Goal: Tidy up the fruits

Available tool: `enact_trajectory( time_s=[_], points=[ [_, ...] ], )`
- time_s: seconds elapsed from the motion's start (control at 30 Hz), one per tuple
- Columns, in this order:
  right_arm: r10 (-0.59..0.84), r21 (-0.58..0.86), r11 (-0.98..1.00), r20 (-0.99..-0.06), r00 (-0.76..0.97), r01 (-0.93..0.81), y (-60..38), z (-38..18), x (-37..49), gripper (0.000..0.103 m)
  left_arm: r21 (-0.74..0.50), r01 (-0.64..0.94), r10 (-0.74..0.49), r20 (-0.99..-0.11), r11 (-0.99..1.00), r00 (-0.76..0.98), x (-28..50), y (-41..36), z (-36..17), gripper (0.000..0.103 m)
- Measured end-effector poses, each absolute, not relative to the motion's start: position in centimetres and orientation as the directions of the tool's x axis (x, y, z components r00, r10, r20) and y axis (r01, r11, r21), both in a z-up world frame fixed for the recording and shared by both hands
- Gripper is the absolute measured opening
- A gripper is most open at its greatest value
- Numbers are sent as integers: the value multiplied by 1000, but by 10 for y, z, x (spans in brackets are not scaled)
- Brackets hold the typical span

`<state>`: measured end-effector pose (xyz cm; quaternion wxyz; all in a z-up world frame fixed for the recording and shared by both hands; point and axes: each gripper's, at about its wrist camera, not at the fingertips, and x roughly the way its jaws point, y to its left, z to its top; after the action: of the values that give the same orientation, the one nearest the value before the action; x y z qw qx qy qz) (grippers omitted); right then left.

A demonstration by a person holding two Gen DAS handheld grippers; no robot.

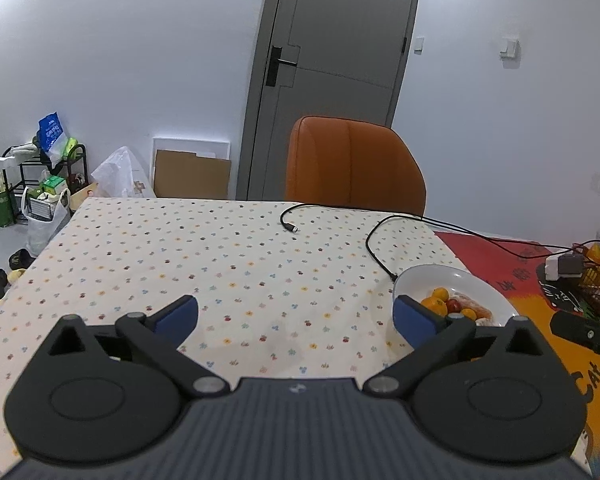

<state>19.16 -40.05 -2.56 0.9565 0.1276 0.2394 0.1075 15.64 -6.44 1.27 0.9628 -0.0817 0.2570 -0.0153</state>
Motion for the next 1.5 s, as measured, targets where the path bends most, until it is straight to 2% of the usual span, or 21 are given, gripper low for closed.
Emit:
enact_trajectory(
  time_s=[0.37,0.7,1.23,1.5],
  points=[
    [363,282,922,-398,843,-264,-381,-11,157,103,-166,-6,-78,-495,986,866,121,-43,22,103],
    [345,300,926,-427,836,-229,-371,-6,135,103,-159,17,-97,-509,987,855,95,-28,23,103],
    [378,281,919,-427,822,-277,-359,6,97,103,-135,14,-83,-522,991,849,57,-7,22,103],
    [375,274,922,-456,807,-274,-356,0,90,103,-126,19,-84,-538,992,839,53,-5,18,103]
  ],
)
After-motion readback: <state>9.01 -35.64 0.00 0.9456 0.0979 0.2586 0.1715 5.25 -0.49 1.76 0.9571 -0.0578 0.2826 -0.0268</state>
